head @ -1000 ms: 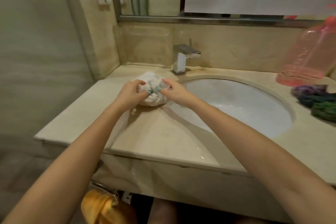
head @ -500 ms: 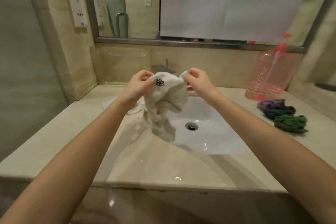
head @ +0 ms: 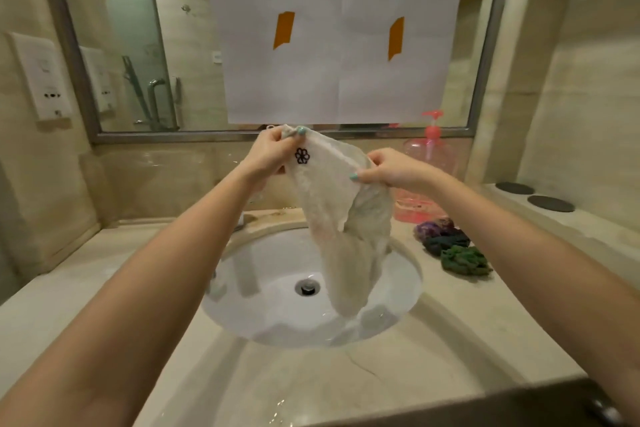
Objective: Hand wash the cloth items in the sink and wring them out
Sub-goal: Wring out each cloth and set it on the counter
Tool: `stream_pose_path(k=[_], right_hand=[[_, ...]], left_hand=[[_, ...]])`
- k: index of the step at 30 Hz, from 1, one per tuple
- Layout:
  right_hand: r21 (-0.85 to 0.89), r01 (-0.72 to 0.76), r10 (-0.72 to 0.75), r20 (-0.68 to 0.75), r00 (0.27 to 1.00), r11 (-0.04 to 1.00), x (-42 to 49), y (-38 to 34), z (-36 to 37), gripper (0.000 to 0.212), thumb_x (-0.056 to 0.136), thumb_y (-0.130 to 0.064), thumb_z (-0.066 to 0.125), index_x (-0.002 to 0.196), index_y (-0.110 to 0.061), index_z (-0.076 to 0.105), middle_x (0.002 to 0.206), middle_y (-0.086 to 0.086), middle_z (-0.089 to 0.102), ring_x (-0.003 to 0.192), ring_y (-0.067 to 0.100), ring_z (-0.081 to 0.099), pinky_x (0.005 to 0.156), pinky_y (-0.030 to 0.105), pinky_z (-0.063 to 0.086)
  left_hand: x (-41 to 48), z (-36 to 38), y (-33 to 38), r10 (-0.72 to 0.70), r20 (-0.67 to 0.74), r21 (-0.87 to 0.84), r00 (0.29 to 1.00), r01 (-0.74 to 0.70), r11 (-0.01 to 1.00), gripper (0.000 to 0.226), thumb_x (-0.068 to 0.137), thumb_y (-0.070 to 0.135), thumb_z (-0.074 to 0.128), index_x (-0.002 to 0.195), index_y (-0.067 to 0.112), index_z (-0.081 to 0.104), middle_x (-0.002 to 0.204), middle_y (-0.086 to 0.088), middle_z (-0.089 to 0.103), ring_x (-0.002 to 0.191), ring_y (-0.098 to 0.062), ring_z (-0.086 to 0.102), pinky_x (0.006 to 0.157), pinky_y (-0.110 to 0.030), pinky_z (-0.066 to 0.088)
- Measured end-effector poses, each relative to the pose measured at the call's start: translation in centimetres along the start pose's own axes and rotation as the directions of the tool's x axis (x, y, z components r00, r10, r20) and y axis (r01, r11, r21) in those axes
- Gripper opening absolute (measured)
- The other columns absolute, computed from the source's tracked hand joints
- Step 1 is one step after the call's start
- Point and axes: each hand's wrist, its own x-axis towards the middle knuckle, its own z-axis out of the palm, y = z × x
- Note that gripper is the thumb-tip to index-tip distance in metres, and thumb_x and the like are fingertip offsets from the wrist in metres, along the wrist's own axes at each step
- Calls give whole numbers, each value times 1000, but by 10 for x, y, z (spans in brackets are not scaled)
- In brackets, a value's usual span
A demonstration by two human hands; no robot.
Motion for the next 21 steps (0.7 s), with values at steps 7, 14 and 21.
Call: stream_pose_path(k=[7, 14, 21], right_hand=[[-240, -119, 128, 23, 992, 963, -7, 32, 8, 19, 93, -7, 48, 93, -11, 67, 82, 6, 64, 69, 17, 58, 60, 26, 52], [-85, -163, 163, -6, 987, 983, 0, 43, 3, 28, 97, -18, 53, 105, 5, 66, 86, 12, 61, 71, 22, 58, 62, 31, 54], [609, -87, 80, 38, 996, 789, 22, -10, 7, 24, 90, 13, 50, 111, 7, 62, 107, 21, 65, 87, 23, 69, 70, 27, 60]], left_hand=[[2, 9, -11, -92, -13, -40, 996, 91, 995, 10, 96, 18, 59, 87, 15, 61, 84, -4, 59, 79, -17, 58, 72, -31, 50], [-9, -40, -20, -239, 266, 234, 934, 178, 956, 46, 86, 31, 72, 103, -11, 63, 89, -16, 63, 80, -24, 60, 75, -34, 49], [-15, -27, -29, -111, 81, 255, 990, 87, 963, 29, 98, 25, 57, 104, -2, 66, 86, -10, 57, 76, -16, 59, 61, -21, 56]])
